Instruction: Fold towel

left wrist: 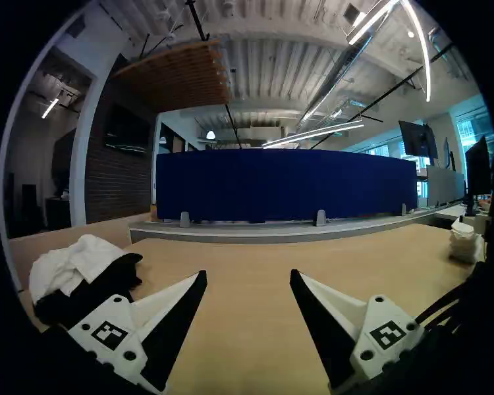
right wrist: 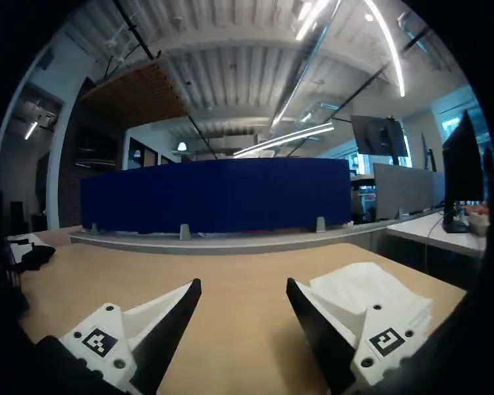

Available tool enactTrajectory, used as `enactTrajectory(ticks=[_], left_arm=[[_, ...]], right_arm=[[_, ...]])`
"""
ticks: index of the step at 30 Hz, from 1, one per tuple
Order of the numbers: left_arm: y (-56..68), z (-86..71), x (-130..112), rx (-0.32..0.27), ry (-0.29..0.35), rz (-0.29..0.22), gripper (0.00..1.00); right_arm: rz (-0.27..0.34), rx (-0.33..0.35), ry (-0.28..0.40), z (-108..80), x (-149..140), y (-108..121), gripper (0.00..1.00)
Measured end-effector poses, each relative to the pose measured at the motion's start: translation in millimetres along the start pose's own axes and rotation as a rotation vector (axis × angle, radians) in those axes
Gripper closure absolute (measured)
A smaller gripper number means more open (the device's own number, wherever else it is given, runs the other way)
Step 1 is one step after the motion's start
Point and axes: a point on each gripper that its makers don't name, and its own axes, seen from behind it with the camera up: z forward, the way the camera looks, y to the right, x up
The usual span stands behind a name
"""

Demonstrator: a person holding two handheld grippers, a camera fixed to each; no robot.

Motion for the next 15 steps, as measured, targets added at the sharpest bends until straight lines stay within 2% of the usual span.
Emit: enactTrajectory(ticks=[15], left_arm=[[0.1, -0.6, -0.7, 0.000, 0.000, 0.000, 0.06]], right_arm=[[-0.023, 0.001, 0.003, 1.3, -5.3, -6.1, 0.00]])
